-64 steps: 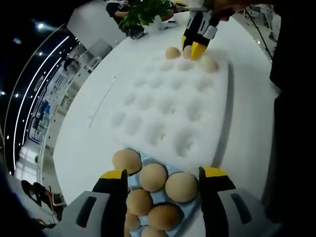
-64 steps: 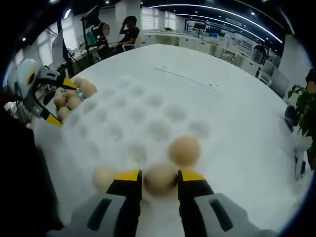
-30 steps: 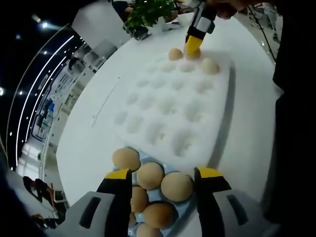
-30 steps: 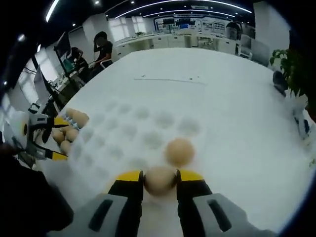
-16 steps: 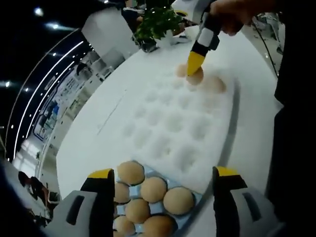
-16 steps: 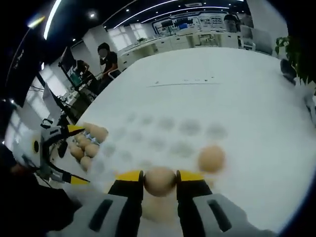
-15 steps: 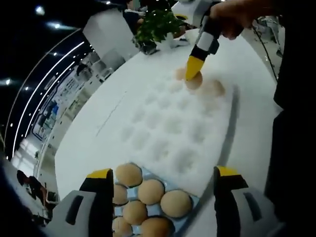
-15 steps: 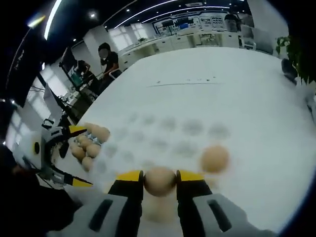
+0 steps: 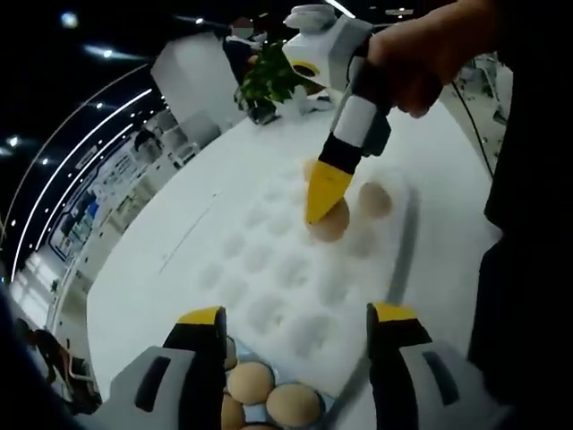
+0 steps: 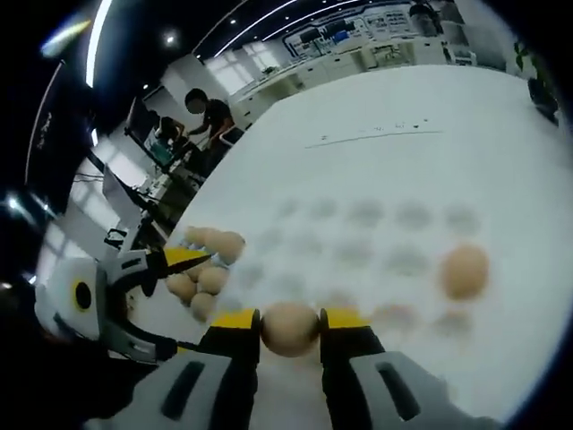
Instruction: Place the egg into an empty slot of the egg tray after lifting it from the table, then release the egg inside the slot.
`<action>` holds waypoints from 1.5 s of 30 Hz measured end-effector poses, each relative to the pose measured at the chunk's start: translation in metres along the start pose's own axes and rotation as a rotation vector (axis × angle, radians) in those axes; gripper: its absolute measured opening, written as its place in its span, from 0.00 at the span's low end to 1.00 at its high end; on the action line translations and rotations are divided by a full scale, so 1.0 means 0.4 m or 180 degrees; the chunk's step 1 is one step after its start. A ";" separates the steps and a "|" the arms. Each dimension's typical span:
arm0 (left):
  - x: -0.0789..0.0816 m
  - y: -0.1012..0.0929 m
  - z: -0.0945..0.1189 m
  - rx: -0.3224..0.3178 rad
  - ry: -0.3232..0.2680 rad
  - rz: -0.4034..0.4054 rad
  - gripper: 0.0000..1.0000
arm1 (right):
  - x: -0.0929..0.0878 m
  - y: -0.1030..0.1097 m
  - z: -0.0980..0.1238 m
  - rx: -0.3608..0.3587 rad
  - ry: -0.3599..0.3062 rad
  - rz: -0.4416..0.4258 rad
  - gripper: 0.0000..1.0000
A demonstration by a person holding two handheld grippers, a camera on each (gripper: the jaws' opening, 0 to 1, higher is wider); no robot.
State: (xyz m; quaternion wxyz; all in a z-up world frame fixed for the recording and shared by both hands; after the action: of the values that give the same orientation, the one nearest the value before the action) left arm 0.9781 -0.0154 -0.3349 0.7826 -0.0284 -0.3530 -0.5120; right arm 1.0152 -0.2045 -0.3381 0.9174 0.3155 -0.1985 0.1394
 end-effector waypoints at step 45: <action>0.023 -0.013 0.000 -0.0166 -0.0163 0.0161 0.29 | -0.011 0.079 -0.061 0.1042 -0.0058 -0.0912 0.28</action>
State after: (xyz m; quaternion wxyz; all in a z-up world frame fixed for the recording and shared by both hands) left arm 0.9760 -0.0251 -0.3311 0.7850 -0.0708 -0.3585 -0.5002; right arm 1.0060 -0.1656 -0.3410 0.8625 0.4865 -0.1347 0.0351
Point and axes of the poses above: the point that each gripper's makers call its tool centre point, and the gripper's own axes: z roughly backward along the fingers, y roughly to its left, x roughly out of its top, the point moved 10 cm from there along z, roughly backward along the fingers, and after that the axes turned 9 degrees about y, right-handed, at the moved point
